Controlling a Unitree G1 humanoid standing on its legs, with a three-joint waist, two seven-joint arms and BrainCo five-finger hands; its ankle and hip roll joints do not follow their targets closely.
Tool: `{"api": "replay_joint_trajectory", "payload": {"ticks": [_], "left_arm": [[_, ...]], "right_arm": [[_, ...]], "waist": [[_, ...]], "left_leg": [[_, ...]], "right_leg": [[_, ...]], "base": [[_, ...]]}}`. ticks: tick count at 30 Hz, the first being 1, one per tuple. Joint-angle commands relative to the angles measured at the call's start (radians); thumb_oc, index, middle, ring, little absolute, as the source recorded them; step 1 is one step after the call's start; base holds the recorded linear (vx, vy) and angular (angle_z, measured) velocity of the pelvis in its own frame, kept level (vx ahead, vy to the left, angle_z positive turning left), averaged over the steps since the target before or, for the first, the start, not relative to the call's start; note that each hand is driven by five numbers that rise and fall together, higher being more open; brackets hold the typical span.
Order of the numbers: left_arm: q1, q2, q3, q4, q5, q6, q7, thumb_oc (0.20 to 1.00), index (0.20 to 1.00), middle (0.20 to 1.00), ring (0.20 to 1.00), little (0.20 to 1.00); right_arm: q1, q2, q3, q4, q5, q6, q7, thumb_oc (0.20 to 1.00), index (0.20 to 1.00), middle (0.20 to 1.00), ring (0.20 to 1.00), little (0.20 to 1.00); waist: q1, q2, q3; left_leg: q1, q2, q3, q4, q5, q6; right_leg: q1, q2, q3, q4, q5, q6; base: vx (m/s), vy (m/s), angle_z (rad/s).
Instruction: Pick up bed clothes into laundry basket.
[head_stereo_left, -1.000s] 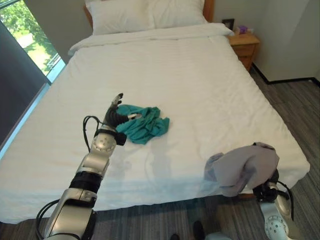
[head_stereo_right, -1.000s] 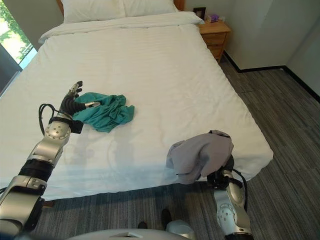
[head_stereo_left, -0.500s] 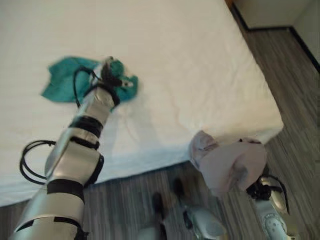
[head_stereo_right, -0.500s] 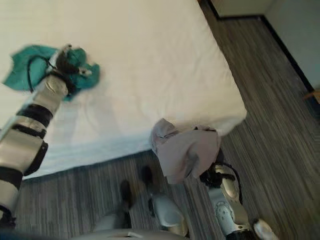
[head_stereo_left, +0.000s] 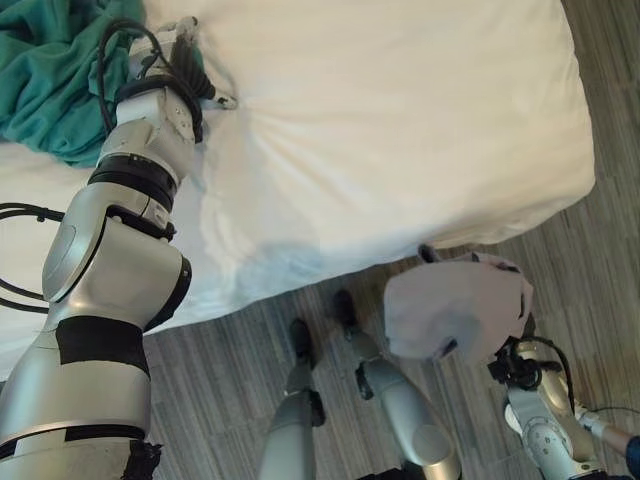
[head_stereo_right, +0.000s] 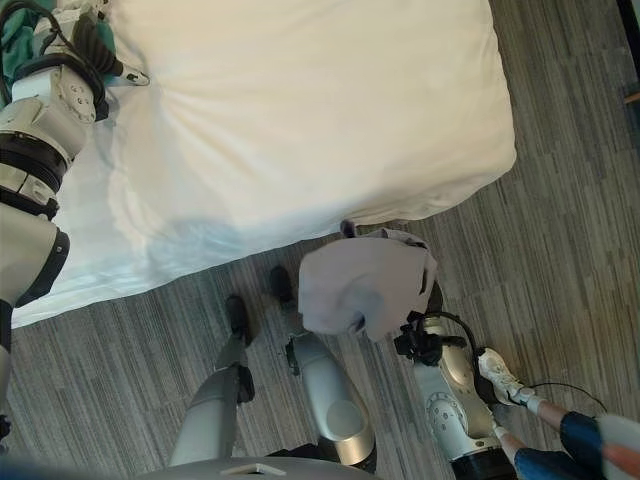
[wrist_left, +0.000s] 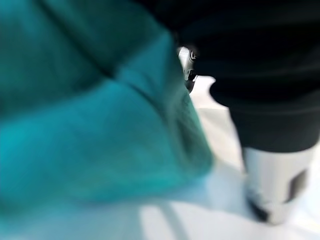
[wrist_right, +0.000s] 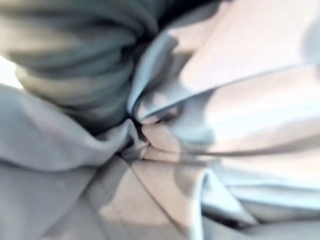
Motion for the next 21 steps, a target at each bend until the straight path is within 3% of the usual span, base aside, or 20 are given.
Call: {"api": "replay_joint_trajectory", "payload": {"ticks": [1,9,10,15,21], "left_arm": [[-0.063,0.066,-0.045,0.031,0.025,0.01,0.071,1.0,1.0,1.0,1.0,1.0],[-0.111,0.151,-0.004,-0.142,-0.08,-0.02,0.189,1.0,1.0,1.0,1.0,1.0],[-0.118,0.208,0.002,-0.175,-0.085,-0.007,0.196,1.0,1.0,1.0,1.0,1.0],[-0.119,0.279,-0.009,-0.138,-0.097,-0.007,0.156,1.0,1.0,1.0,1.0,1.0],[-0.106,0.292,-0.032,-0.036,-0.113,-0.013,0.108,1.0,1.0,1.0,1.0,1.0]], "right_arm": [[0.038,-0.02,-0.078,-0.039,0.033,-0.076,0.041,0.2,0.2,0.2,0.2,0.2],[0.019,-0.037,-0.086,-0.028,0.019,-0.096,0.039,0.2,0.2,0.2,0.2,0.2],[0.027,-0.033,-0.112,-0.013,0.009,-0.091,0.037,0.2,0.2,0.2,0.2,0.2],[0.027,-0.024,-0.12,0.008,0.011,-0.071,0.05,0.2,0.2,0.2,0.2,0.2],[0.004,-0.034,-0.081,0.002,0.03,-0.056,0.08,0.2,0.2,0.2,0.2,0.2]], "waist": [[0.014,0.027,-0.063],[0.05,0.059,-0.068],[0.074,0.068,-0.065],[0.099,0.067,-0.059],[0.108,0.055,-0.061]], "left_leg": [[0.035,0.01,-0.002,-0.038,0.024,-0.017],[0.042,0.003,-0.022,-0.038,0.019,-0.017],[0.044,-0.001,-0.032,-0.038,0.019,-0.018],[0.049,0.001,-0.055,-0.038,0.021,-0.018],[0.06,0.012,-0.068,-0.038,0.021,-0.018]], "right_leg": [[0.081,-0.055,0.025,0.027,-0.066,0.095],[0.1,-0.064,-0.004,0.023,-0.077,0.096],[0.11,-0.067,-0.024,0.021,-0.079,0.097],[0.12,-0.064,-0.035,0.021,-0.083,0.095],[0.129,-0.059,-0.036,0.022,-0.085,0.093]], "base": [[0.0,0.0,0.0],[0.02,-0.017,0.06],[0.03,-0.04,0.19],[0.01,-0.042,0.2],[0.01,-0.019,0.06]]}}
